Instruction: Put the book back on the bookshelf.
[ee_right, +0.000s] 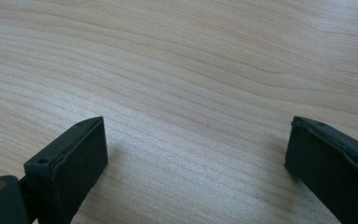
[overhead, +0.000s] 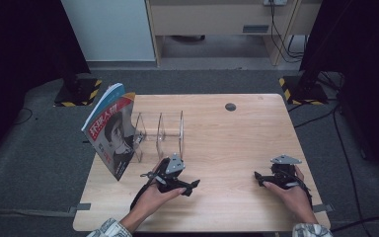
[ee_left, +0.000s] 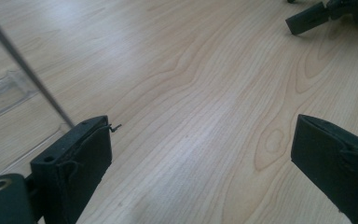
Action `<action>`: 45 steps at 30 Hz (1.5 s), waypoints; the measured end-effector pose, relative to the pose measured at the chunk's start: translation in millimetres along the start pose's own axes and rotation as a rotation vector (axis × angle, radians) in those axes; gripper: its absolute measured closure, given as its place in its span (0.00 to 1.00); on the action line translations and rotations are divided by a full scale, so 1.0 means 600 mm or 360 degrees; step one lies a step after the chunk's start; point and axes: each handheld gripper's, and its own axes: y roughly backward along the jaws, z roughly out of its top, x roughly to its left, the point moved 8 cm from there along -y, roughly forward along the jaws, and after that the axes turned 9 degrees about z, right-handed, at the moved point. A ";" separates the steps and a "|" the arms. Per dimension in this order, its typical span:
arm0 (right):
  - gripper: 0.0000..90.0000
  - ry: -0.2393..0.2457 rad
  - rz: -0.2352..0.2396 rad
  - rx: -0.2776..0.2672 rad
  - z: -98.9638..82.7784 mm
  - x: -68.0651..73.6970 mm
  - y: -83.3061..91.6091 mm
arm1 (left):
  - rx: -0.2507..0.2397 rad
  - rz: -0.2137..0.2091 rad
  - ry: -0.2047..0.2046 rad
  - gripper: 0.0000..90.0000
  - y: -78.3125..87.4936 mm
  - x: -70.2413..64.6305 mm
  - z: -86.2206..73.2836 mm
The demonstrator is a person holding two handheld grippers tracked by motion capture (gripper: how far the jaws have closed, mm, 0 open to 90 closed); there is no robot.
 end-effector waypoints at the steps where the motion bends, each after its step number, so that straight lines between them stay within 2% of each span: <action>1: 0.06 0.0001 0.0000 0.0000 0.000 0.000 0.000 | 0.0010 -0.0006 -0.0003 0.05 -0.005 -0.005 0.000; 9: 0.06 0.0002 0.0001 0.0001 0.000 0.001 0.000 | 0.0074 -0.0046 -0.0044 0.05 -0.031 -0.031 -0.004; 17: 0.06 0.0001 0.0003 0.0000 0.000 0.001 0.000 | 0.0164 -0.0058 -0.0074 0.06 -0.057 -0.052 -0.014; 22: 0.06 0.0002 0.0006 0.0001 -0.001 0.001 0.000 | 0.0185 -0.0051 -0.0079 0.06 -0.072 -0.059 -0.009; 29: 0.07 0.0000 0.0009 -0.0001 -0.001 0.001 0.001 | 0.0210 -0.0087 -0.0084 0.06 -0.097 -0.078 0.004; 33: 0.07 0.0002 0.0009 0.0000 -0.001 0.001 0.001 | 0.0223 -0.0079 -0.0063 0.06 -0.111 -0.078 0.006; 39: 0.07 0.0000 0.0012 0.0000 -0.001 0.001 0.001 | 0.0240 -0.0045 -0.0078 0.06 -0.124 -0.073 0.002; 43: 0.07 0.0001 0.0014 0.0001 -0.001 0.001 0.001 | 0.0227 -0.0016 -0.0038 0.06 -0.131 -0.068 0.002; 45: 0.07 0.0000 0.0010 0.0000 -0.001 0.001 0.001 | 0.0234 -0.0010 -0.0051 0.06 -0.133 -0.065 0.000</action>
